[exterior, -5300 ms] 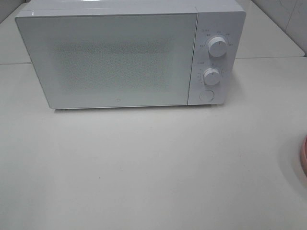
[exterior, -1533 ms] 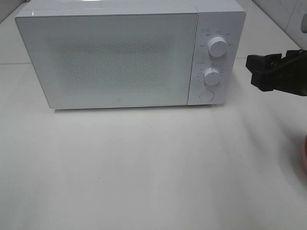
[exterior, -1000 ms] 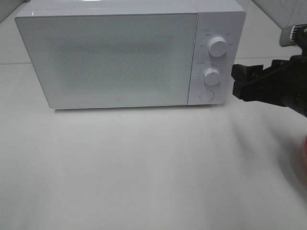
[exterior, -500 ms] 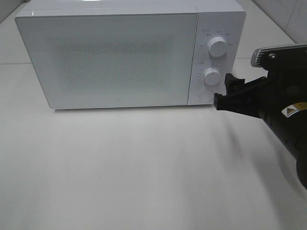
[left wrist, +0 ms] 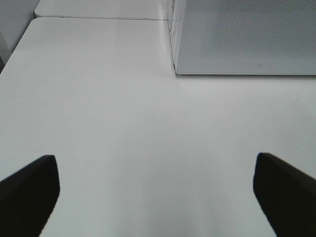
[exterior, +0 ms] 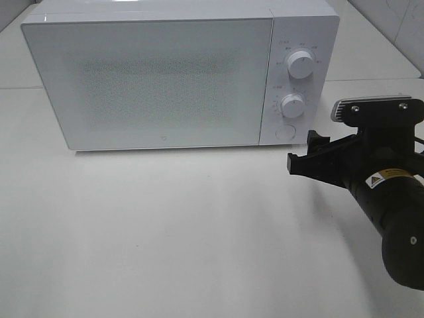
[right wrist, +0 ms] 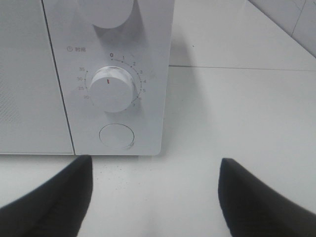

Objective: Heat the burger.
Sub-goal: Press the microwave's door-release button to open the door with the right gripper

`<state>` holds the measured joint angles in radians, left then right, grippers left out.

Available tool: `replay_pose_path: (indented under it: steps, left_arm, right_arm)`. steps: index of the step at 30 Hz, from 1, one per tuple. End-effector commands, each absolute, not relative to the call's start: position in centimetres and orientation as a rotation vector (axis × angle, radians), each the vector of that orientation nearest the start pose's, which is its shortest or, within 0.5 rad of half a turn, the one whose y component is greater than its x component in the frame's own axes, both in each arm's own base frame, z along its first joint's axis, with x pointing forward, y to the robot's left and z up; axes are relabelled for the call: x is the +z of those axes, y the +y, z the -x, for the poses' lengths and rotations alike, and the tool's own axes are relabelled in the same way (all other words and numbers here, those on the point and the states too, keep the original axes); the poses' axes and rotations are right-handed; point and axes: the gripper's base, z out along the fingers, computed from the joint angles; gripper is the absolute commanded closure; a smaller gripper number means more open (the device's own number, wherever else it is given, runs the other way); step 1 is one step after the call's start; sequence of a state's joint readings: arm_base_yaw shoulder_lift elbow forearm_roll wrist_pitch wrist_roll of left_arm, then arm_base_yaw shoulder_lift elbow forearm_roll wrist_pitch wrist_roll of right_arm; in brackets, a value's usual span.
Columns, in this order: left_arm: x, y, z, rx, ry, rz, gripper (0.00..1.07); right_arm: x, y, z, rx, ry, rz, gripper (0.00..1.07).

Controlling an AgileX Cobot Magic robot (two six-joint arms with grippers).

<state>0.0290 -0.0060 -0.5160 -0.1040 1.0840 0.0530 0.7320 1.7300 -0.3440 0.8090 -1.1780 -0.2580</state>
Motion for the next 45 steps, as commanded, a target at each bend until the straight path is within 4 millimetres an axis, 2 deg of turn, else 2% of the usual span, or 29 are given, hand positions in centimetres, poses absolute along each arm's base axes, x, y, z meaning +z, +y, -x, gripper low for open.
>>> replay_pose_path:
  steps: [1, 3, 4, 5, 6, 7, 8, 9, 10, 12, 13, 15, 16, 17, 18, 20, 23, 24, 28, 36, 40, 45]
  left_arm:
    - [28.1, -0.9, 0.9, -0.083, 2.022, -0.023, 0.07]
    - [28.1, -0.9, 0.9, -0.083, 2.022, -0.023, 0.07]
    - [28.1, -0.9, 0.9, -0.083, 2.022, -0.023, 0.07]
    - [28.1, -0.9, 0.9, -0.083, 2.022, -0.023, 0.07]
    - [28.1, -0.9, 0.9, -0.083, 2.022, -0.023, 0.07]
    - [28.1, -0.9, 0.9, -0.083, 2.022, -0.023, 0.07]
    - [28.1, -0.9, 0.9, -0.083, 2.022, -0.023, 0.07]
    - [28.1, -0.9, 0.9, -0.083, 2.022, -0.023, 0.07]
    - [28.1, -0.9, 0.9, -0.083, 2.022, -0.023, 0.07]
    - [28.1, -0.9, 0.9, -0.083, 2.022, -0.023, 0.07]
    - [28.1, -0.9, 0.9, -0.083, 2.022, -0.023, 0.07]
    - [28.1, -0.9, 0.9, -0.083, 2.022, -0.023, 0.07]
    - [28.1, -0.9, 0.9, -0.083, 2.022, -0.023, 0.07]
    - [28.1, -0.9, 0.9, -0.083, 2.022, -0.023, 0.07]
    - [28.1, -0.9, 0.9, -0.083, 2.022, -0.023, 0.07]
    - [28.1, -0.9, 0.9, -0.083, 2.022, -0.023, 0.07]
    - [28.1, -0.9, 0.9, -0.083, 2.022, -0.023, 0.07]
    - [28.1, -0.9, 0.9, -0.083, 2.022, -0.023, 0.07]
    - [28.1, -0.9, 0.9, -0.083, 2.022, -0.023, 0.07]
    - [28.1, -0.9, 0.9, -0.083, 2.022, -0.023, 0.07]
    - [28.1, -0.9, 0.9, -0.083, 2.022, -0.023, 0.07]
    - [28.1, -0.9, 0.9, -0.083, 2.022, -0.023, 0.07]
  right_arm:
    - [14.4, 11.4, -21.7, -0.021, 1.750, -0.006, 0.45]
    - [14.4, 11.4, -21.7, 0.063, 1.748, -0.093, 0.54]
    - [14.4, 11.4, -21.7, 0.063, 1.748, -0.093, 0.54]
    - [14.3, 11.4, -21.7, 0.141, 1.745, -0.186, 0.61]
    - [14.3, 11.4, -21.7, 0.141, 1.745, -0.186, 0.61]
    - [14.3, 11.4, -21.7, 0.231, 1.738, -0.293, 0.65]
    - [14.3, 11.4, -21.7, 0.282, 1.732, -0.355, 0.75]
    - [14.3, 11.4, -21.7, 0.282, 1.732, -0.355, 0.75]
    - [14.2, 11.5, -21.7, 0.384, 1.715, -0.478, 0.84]
    - [14.2, 11.5, -21.7, 0.433, 1.706, -0.539, 0.87]
    - [14.0, 11.5, -21.6, 0.526, 1.693, -0.657, 0.95]
    - [14.0, 11.5, -21.6, 0.567, 1.682, -0.711, 0.98]
    - [13.8, 11.6, -21.6, 0.673, 1.662, -0.849, 1.05]
    - [13.7, 11.6, -21.6, 0.723, 1.645, -0.914, 1.07]
    - [13.7, 11.6, -21.6, 0.723, 1.645, -0.914, 1.07]
    - [13.5, 12.0, -21.5, 0.878, 1.625, -1.075, 1.07]
    - [13.4, 12.1, -21.5, 0.910, 1.620, -1.100, 1.07]
    - [13.5, 12.4, -21.5, 0.993, 1.603, -1.147, 1.07]
    - [13.6, 12.9, -21.4, 1.119, 1.573, -1.227, 1.07]
    - [13.6, 12.6, -21.6, 1.116, 1.567, -1.238, 1.07]
    - [13.6, 11.7, -22.4, 1.122, 1.569, -1.243, 1.07]
    - [13.7, 11.6, -23.3, 1.139, 1.608, -1.223, 1.07]
